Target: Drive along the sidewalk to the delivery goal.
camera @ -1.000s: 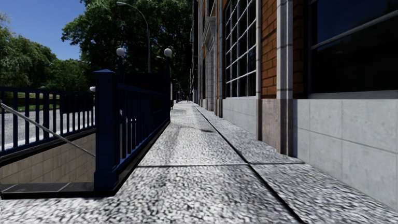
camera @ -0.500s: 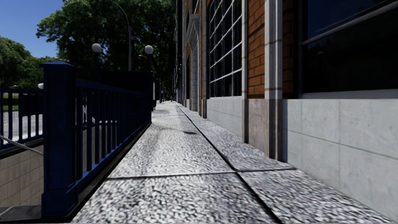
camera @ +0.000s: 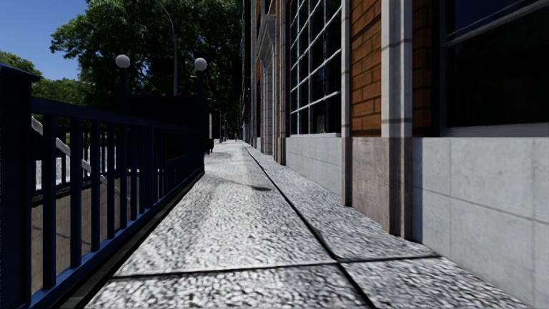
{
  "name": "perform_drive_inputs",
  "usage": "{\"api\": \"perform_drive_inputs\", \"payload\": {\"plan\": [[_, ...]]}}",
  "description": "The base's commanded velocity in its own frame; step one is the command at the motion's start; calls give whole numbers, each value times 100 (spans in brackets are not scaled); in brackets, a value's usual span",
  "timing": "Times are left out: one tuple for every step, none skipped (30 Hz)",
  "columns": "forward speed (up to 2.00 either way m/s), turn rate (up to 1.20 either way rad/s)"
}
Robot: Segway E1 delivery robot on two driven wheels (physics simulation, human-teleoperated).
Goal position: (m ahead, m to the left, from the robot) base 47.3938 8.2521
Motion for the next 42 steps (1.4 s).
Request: {"api": "perform_drive_inputs", "payload": {"plan": [[109,0],[109,0],[110,0],[110,0],[110,0],[110,0],[110,0],[110,0],[110,0],[110,0],[110,0],[110,0],[110,0],[110,0],[110,0],[110,0],[110,0],[110,0],[110,0],[111,42],[111,42],[111,52],[111,55],[111,46],[111,3],[111,0],[111,0],[111,0],[111,0],[111,0],[111,0],[111,0],[111,0],[111,0],[111,0],[111,0],[111,0],[111,0],[111,0],[111,0],[111,0],[111,0]]}}
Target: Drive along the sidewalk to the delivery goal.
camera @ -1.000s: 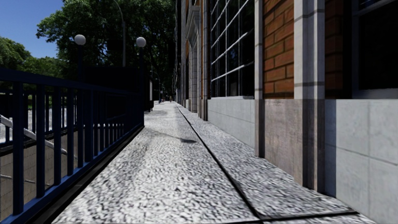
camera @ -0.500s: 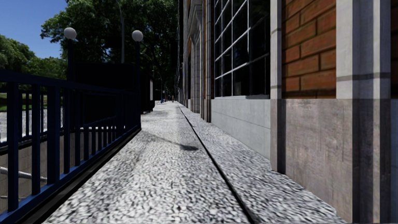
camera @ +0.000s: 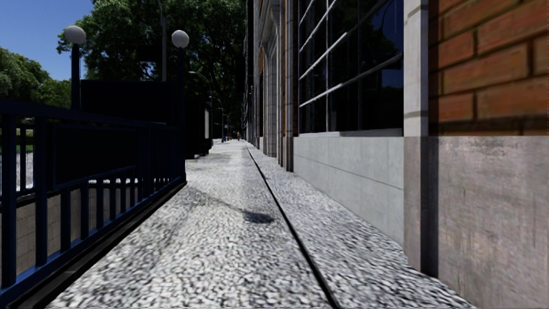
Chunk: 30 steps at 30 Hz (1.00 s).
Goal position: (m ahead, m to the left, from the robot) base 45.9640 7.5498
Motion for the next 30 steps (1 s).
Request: {"api": "perform_drive_inputs", "payload": {"plan": [[111,0],[111,0],[111,0],[111,0],[111,0],[111,0],[112,0],[112,0],[112,0],[112,0],[112,0],[112,0],[112,0],[112,0],[112,0],[112,0],[112,0],[112,0],[112,0],[112,0],[112,0],[112,0],[112,0],[112,0],[112,0],[112,0],[112,0],[112,0],[112,0],[112,0]]}}
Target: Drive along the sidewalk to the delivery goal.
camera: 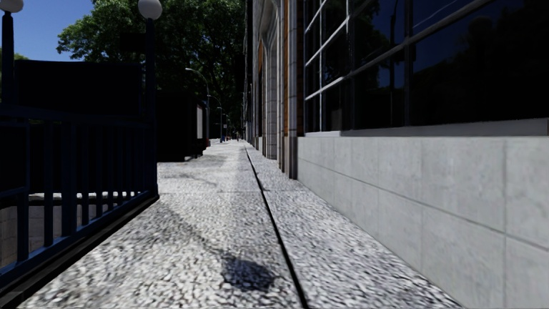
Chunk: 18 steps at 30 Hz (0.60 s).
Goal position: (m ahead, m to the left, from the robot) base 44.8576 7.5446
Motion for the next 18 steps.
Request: {"api": "perform_drive_inputs", "payload": {"plan": [[112,0],[112,0],[112,1],[112,6],[112,7],[112,17],[112,56],[112,60],[112,61],[112,61],[112,52],[112,52],[112,35],[112,28],[112,26],[112,26],[112,28],[112,74]]}}
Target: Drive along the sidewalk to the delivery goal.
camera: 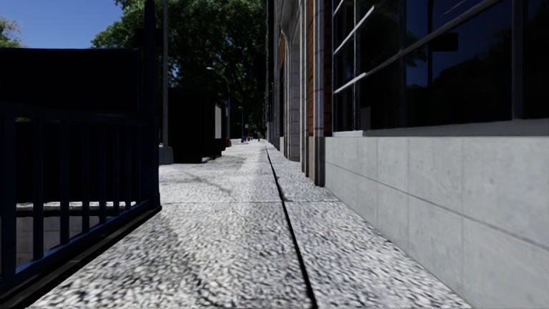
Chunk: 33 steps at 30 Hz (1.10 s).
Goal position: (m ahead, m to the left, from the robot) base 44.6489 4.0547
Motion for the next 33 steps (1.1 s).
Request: {"api": "perform_drive_inputs", "payload": {"plan": [[112,74],[112,80],[112,65],[112,20],[112,16],[112,16],[112,6],[112,2],[112,0],[112,0],[112,0],[112,0],[112,0],[112,0],[112,0],[112,0],[112,0],[112,0],[112,0],[112,0],[112,-37],[112,-47],[112,-50],[112,-10],[112,0],[112,0],[112,0],[112,0],[112,0],[112,0],[112,0],[114,0],[124,0]]}}
